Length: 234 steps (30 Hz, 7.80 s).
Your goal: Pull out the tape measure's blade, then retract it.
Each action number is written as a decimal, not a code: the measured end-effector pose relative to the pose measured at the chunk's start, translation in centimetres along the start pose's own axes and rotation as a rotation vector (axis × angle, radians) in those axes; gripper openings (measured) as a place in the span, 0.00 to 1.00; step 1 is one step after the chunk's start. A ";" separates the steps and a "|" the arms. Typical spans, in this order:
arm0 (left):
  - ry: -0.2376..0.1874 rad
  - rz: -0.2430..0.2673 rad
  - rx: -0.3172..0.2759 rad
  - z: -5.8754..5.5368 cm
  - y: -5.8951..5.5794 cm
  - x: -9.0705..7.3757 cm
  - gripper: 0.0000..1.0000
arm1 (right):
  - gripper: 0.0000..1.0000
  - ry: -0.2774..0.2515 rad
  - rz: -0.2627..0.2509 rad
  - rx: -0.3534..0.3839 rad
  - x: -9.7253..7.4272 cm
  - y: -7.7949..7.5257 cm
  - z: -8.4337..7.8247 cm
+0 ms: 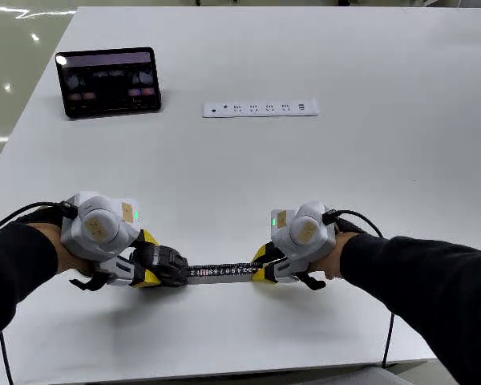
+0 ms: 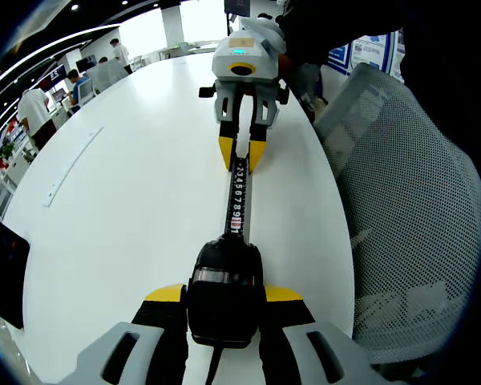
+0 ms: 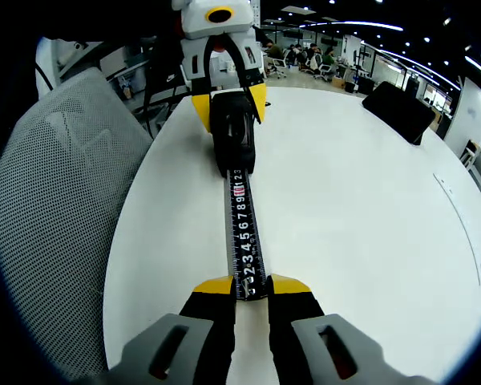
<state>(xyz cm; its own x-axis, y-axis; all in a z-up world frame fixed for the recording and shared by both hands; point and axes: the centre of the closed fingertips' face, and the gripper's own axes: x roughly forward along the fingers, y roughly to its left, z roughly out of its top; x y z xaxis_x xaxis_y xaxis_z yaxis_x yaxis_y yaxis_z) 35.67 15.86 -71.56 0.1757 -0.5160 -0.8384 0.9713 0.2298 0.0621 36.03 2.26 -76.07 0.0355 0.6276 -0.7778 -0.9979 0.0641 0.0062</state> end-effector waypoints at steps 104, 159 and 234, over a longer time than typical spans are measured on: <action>-0.004 0.007 -0.023 -0.1 -0.1 0.0 0.30 | 0.10 0.041 -0.037 0.056 -5.7 -0.5 -6.8; -0.004 0.017 -0.031 0.0 -0.3 0.0 0.30 | 0.10 0.061 -0.054 0.091 -7.5 -0.9 -9.1; -0.425 0.556 -0.696 -8.0 -0.9 -11.2 1.00 | 0.99 -0.208 -0.624 0.506 -21.8 5.0 -14.3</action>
<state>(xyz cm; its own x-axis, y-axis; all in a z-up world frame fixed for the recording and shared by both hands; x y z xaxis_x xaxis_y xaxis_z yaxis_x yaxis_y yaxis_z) 31.50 28.02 -66.52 0.7538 -0.4097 -0.5138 0.4459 0.8932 -0.0581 29.47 -22.25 -68.08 0.6334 0.4881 -0.6004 -0.6483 0.7584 -0.0673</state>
